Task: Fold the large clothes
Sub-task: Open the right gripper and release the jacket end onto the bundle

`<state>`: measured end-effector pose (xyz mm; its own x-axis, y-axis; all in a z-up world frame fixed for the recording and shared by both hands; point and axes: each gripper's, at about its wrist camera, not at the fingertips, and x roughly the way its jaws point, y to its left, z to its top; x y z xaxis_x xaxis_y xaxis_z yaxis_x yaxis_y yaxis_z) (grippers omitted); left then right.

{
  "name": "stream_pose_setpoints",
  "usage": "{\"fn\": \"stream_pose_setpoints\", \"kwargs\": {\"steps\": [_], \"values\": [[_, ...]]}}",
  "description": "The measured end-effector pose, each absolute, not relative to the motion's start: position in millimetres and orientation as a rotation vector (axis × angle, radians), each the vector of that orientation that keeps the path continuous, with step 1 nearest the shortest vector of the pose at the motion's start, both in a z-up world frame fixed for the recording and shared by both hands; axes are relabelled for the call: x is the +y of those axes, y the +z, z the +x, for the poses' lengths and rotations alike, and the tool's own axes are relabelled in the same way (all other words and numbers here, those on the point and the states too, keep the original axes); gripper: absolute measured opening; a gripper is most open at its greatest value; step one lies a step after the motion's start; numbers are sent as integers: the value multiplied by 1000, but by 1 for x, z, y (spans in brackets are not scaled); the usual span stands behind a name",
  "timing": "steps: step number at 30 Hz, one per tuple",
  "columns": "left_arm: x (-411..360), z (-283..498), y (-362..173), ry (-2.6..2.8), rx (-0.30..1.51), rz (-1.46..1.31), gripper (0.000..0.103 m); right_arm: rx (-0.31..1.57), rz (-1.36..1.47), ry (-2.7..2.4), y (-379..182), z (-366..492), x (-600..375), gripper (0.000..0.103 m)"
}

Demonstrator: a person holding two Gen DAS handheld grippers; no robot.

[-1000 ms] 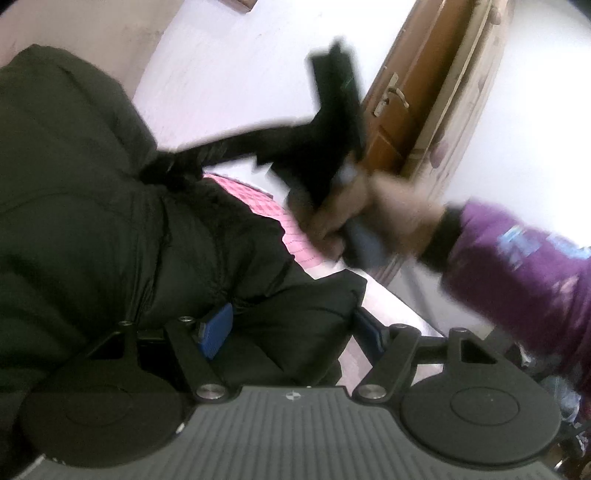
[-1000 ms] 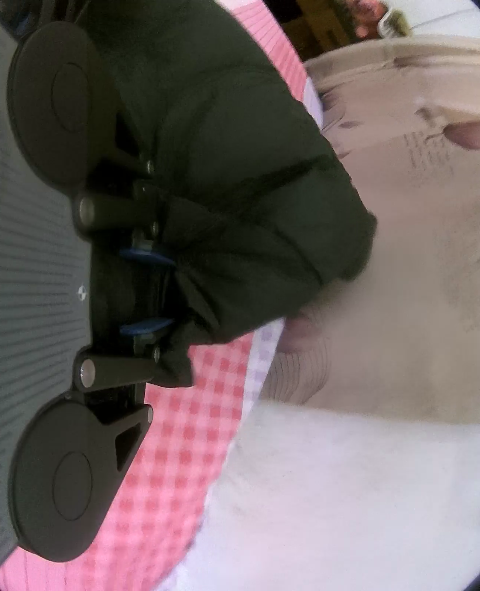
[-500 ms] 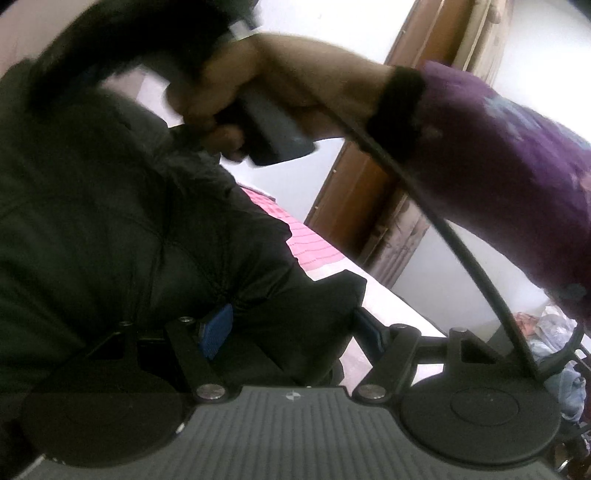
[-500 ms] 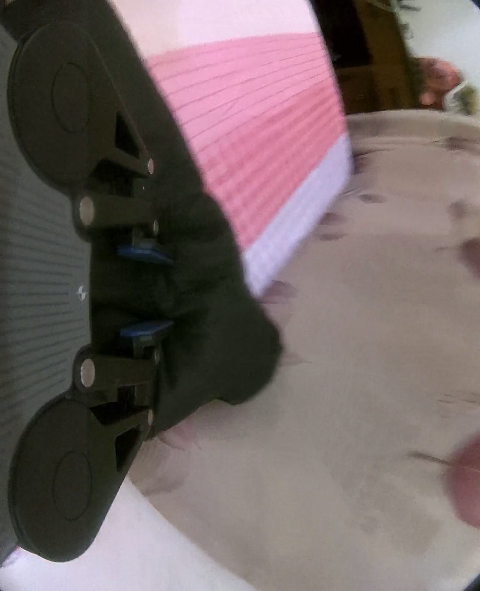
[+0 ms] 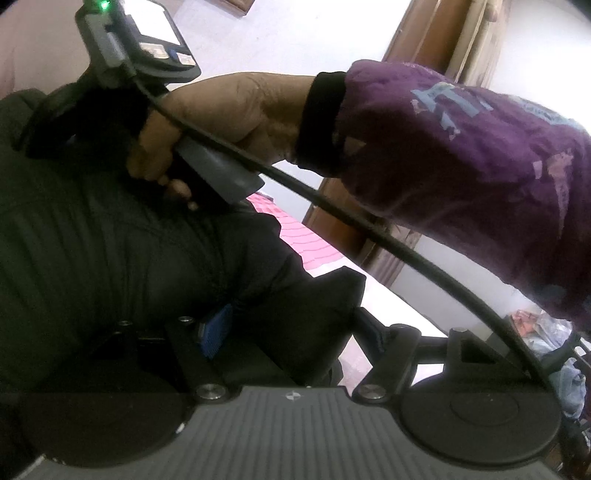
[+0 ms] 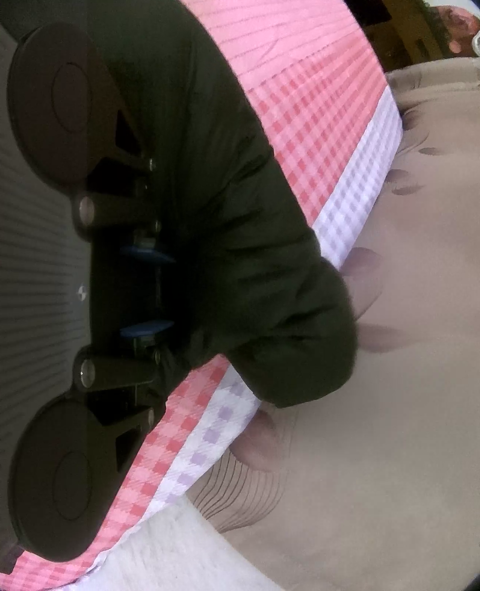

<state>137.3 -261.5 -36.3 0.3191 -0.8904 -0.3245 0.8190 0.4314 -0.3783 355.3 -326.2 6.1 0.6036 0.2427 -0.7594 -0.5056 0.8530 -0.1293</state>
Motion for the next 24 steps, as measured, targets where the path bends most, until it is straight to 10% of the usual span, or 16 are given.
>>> {"fn": "stream_pose_setpoints", "kwargs": {"steps": [10,24], "values": [[-263,135,-34,-1123,527,-148,72,672,-261,383,76,278,-386,36],[-264,128,-30,-1119,516,-119,72,694,-17,264,-10,249,-453,31]]}}
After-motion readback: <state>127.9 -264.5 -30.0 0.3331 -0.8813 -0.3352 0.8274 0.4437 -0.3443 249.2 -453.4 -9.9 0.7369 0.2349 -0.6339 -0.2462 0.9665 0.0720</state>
